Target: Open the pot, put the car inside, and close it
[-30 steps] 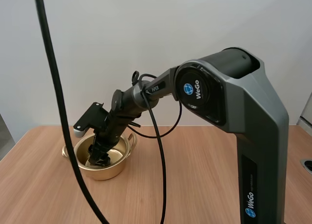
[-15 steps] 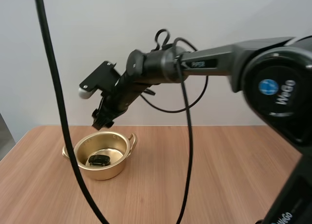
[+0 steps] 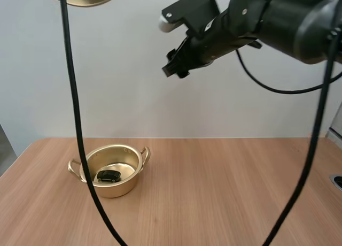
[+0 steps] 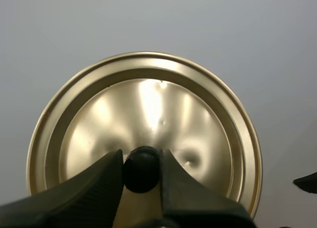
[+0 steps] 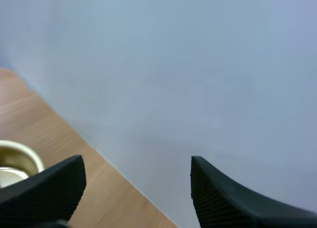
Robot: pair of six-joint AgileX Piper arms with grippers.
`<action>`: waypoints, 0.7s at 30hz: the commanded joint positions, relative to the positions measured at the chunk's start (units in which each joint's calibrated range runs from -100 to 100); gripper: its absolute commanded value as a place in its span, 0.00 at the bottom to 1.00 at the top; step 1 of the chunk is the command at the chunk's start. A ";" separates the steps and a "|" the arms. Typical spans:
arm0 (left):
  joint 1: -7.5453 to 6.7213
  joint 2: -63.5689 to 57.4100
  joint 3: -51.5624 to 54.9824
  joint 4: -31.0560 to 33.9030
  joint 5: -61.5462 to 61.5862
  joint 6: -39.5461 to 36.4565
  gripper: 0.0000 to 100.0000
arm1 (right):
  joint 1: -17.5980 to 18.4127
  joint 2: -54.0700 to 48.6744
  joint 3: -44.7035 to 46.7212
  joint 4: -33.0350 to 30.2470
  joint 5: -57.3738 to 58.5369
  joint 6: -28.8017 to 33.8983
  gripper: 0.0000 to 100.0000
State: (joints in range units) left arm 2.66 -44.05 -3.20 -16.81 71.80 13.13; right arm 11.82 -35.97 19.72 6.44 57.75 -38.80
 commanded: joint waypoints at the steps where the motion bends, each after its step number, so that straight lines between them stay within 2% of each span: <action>1: 0.05 1.58 2.01 0.20 7.50 -0.02 0.00 | -2.65 -13.79 0.00 -3.57 1.17 2.32 1.00; 4: 0.05 4.29 8.38 0.89 17.15 -0.77 0.00 | -3.96 -16.56 0.00 -6.44 3.26 3.28 1.00; 6: 0.05 5.68 13.73 0.89 17.82 -0.77 0.00 | -4.47 -17.37 0.00 -8.21 3.89 4.53 1.00; 13: 0.05 11.19 33.34 3.18 5.40 -0.23 0.00 | -5.47 -17.55 0.00 -11.40 3.86 8.61 1.00; 17: 0.05 13.20 40.20 4.24 -0.64 -0.32 0.00 | -5.47 -17.55 0.00 -11.40 3.69 8.72 1.00; 21: 0.05 16.54 43.40 6.33 0.21 -2.40 0.00 | -5.47 -17.55 0.00 -11.40 3.69 8.72 1.00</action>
State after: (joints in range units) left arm 2.66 -28.29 34.53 -11.30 73.87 11.24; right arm 6.39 -53.48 19.72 -4.88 61.34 -30.12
